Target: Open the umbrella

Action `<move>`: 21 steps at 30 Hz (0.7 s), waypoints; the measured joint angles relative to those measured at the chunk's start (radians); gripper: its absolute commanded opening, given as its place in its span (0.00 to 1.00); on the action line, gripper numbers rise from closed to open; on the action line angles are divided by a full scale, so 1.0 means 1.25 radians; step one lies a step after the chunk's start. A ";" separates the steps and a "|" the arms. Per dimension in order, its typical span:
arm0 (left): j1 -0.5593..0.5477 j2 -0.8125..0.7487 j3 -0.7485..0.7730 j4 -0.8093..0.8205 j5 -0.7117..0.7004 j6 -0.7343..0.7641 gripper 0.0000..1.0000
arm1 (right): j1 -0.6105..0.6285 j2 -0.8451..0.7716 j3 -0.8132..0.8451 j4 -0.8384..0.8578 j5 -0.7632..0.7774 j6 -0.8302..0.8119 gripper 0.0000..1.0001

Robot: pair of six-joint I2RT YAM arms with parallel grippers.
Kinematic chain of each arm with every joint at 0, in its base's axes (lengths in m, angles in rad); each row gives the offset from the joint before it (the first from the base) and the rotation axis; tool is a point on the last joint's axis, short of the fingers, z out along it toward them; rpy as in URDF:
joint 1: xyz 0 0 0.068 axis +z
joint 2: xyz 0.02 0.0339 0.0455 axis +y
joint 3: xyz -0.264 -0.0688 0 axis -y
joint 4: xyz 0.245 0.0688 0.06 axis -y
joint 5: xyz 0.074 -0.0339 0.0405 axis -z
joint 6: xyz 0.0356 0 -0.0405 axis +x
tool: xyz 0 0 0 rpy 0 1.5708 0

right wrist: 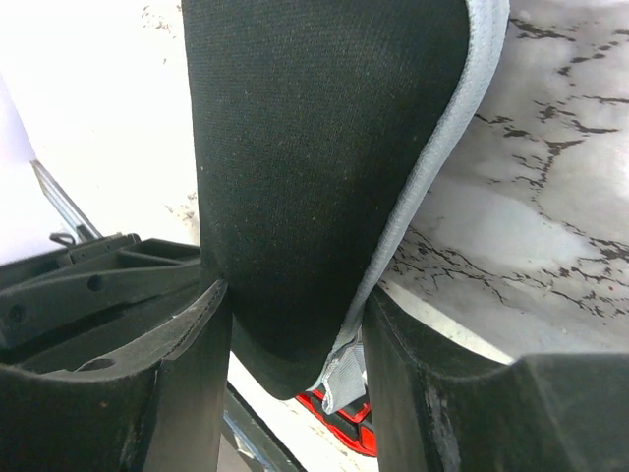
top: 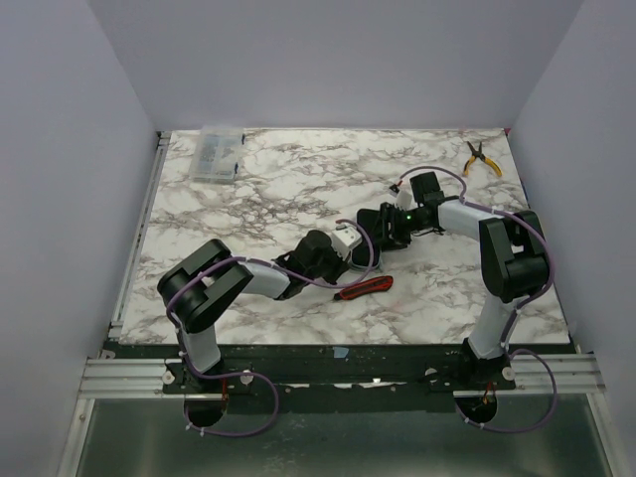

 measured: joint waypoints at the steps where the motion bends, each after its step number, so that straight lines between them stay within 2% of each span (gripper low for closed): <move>1: 0.003 0.000 0.000 0.000 0.004 0.004 0.00 | 0.000 0.000 0.000 0.000 -0.005 -0.013 0.01; 12: 0.036 0.000 0.000 -0.003 0.075 0.049 0.00 | 0.003 0.019 0.016 -0.068 -0.096 -0.213 0.01; 21: 0.061 0.000 0.028 -0.045 0.080 0.017 0.00 | 0.017 0.060 0.055 -0.156 -0.157 -0.334 0.01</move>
